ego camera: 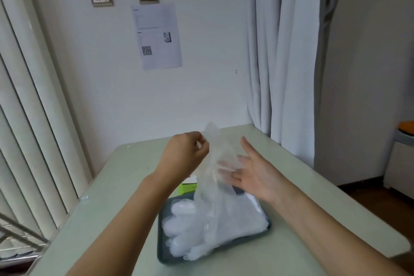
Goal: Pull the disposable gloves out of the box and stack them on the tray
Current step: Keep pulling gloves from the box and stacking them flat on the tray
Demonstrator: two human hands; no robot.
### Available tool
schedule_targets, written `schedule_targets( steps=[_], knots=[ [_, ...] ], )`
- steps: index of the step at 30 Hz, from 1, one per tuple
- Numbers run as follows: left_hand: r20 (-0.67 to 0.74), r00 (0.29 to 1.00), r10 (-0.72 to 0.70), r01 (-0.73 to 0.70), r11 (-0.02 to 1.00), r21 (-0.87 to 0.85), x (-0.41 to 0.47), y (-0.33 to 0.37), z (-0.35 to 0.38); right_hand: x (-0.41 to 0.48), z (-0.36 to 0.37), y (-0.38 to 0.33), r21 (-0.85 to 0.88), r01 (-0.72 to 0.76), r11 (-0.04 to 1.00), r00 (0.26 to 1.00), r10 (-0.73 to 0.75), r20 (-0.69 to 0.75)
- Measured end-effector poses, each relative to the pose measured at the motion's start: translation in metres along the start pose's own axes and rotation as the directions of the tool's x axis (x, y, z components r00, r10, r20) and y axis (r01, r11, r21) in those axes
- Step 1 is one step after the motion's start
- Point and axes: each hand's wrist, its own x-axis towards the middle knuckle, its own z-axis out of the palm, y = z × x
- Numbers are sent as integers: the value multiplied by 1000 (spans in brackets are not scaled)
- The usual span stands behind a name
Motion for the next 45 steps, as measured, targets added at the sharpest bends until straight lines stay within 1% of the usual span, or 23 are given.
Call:
schedule_targets(
  steps=[1,2,3,5,6,7,9,12,14,16,18,20,22,24,26,28,30,32,36,37,39,41,45],
  knots=[
    [22,1000,13,-13,999,39,0,0,-4,-5,2,-8,-93,52,994,998,-49,35],
    [55,998,11,-15,998,63,0,0,-9,-12,6,-16,-235,107,966,993,-93,70],
    [91,996,8,-15,997,75,0,0,-13,-19,11,-22,-405,155,901,987,-125,100],
    [165,986,8,-18,998,64,0,1,-19,-28,23,-33,-704,182,687,983,-154,104],
    [202,979,12,-22,999,46,0,2,-22,-29,28,-36,-785,175,594,980,-180,82],
    [237,971,17,-23,999,24,-1,2,-25,-28,33,-39,-827,180,533,973,-218,72],
    [303,953,14,-5,1000,-30,-1,4,-29,-28,46,-43,-833,253,492,948,-298,112],
    [420,907,-29,114,978,-177,-3,-6,-34,-26,55,-43,-866,291,407,914,-386,126],
    [514,856,-54,204,949,-241,-8,-21,-32,-23,56,-41,-859,286,424,911,-397,107],
    [625,778,-59,299,910,-287,-18,-39,-25,-22,54,-39,-872,259,416,916,-393,84],
    [708,705,-50,443,810,-385,-32,-57,-12,-20,50,-38,-885,238,401,919,-389,71],
    [748,662,-37,562,685,-464,-47,-68,3,-16,44,-35,-843,252,475,922,-383,59],
    [763,645,-54,624,614,-484,-59,-74,17,-13,40,-32,-803,265,534,920,-389,45],
    [754,653,-78,646,576,-500,-66,-77,29,-9,36,-30,-779,274,563,917,-396,36],
    [714,689,-125,658,520,-544,-66,-78,32,-2,28,-28,-787,261,559,913,-408,13],
    [683,708,-179,666,491,-562,-60,-81,32,6,15,-24,-830,211,516,905,-424,-33],
    [679,697,-230,682,506,-528,-54,-87,30,13,-1,-14,-878,126,462,899,-427,-95],
    [685,675,-275,691,561,-456,-49,-97,32,20,-19,5,-916,27,401,904,-401,-149],
    [666,635,-391,681,690,-245,-40,-114,46,33,-48,48,-922,-140,361,912,-317,-262],
    [653,631,-420,661,732,-168,-38,-118,50,34,-52,57,-927,-188,323,905,-310,-292],
    [631,624,-461,605,796,-17,-35,-123,60,34,-59,70,-944,-276,180,890,-323,-322],
    [623,618,-480,557,826,85,-33,-127,69,32,-64,79,-939,-330,101,874,-344,-344],
    [546,639,-542,463,838,290,-30,-134,78,33,-65,85,-932,-362,33,862,-369,-348]
  ],
)
